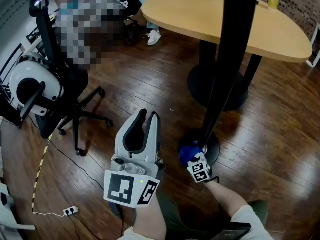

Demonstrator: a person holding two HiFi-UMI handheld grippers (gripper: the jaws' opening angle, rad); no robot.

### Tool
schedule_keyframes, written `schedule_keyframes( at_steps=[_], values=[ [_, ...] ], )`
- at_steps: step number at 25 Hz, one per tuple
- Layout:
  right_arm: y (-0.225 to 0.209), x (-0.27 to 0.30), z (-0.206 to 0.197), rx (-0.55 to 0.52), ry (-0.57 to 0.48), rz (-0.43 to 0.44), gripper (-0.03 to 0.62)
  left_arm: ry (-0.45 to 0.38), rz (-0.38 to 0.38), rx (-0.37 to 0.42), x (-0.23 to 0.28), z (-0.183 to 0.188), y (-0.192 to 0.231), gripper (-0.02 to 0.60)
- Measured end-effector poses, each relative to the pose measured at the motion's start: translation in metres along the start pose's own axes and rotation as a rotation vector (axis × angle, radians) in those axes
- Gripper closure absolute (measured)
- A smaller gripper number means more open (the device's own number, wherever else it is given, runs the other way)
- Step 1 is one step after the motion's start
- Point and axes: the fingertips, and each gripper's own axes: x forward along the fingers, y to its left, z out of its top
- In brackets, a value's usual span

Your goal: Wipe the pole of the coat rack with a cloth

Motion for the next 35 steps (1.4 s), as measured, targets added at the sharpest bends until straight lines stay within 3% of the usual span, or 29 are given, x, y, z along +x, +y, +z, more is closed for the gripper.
schedule_keyframes(
  at_steps=[2, 3, 5, 7, 9, 12, 13, 15, 17, 19, 22, 25, 28, 35],
  values=[
    [0.01, 0.024, -0.07, 0.057, 0.128, 0.026, 0.49, 0.012, -0.018, 0.009, 0.002, -0.006, -0.007, 0.491],
    [0.012, 0.03, -0.08, 0.084, 0.143, 0.037, 0.491, 0.016, -0.013, 0.011, 0.003, -0.01, -0.007, 0.491],
    [0.017, 0.021, -0.048, 0.127, 0.069, 0.069, 0.493, 0.032, 0.022, 0.002, 0.002, -0.016, -0.001, 0.489],
    [0.023, -0.029, 0.051, 0.145, -0.119, 0.108, 0.494, 0.068, 0.047, -0.006, 0.001, -0.014, 0.005, 0.456],
    [0.008, -0.119, 0.203, 0.109, -0.366, 0.101, 0.494, 0.092, 0.031, 0.019, 0.012, 0.007, 0.005, 0.427],
    [-0.019, -0.275, 0.425, 0.025, -0.688, 0.089, 0.494, 0.103, 0.013, 0.085, 0.035, 0.071, 0.003, 0.414],
    [-0.021, -0.317, 0.478, 0.019, -0.752, 0.106, 0.494, 0.099, 0.022, 0.086, 0.04, 0.097, 0.002, 0.411],
    [-0.017, -0.384, 0.549, 0.019, -0.798, 0.145, 0.494, 0.076, 0.068, 0.057, 0.041, 0.148, -0.003, 0.398],
    [-0.016, -0.434, 0.589, 0.013, -0.774, 0.148, 0.494, 0.117, 0.058, 0.054, 0.045, 0.18, -0.02, 0.388],
    [-0.017, -0.477, 0.626, 0.024, -0.732, 0.144, 0.494, 0.182, 0.008, 0.103, 0.052, 0.216, -0.039, 0.387],
    [-0.016, -0.543, 0.686, 0.078, -0.681, 0.132, 0.493, 0.21, -0.074, 0.173, 0.062, 0.318, -0.071, 0.388],
    [-0.014, -0.611, 0.743, 0.129, -0.64, 0.096, 0.493, 0.242, -0.143, 0.104, 0.068, 0.412, -0.105, 0.388],
    [-0.016, -0.665, 0.786, 0.146, -0.624, 0.047, 0.493, 0.208, -0.198, 0.092, 0.074, 0.489, -0.12, 0.388],
    [-0.014, -0.731, 0.814, 0.114, -0.672, -0.038, 0.493, 0.184, -0.258, 0.077, 0.064, 0.514, -0.134, 0.388]
  ],
)
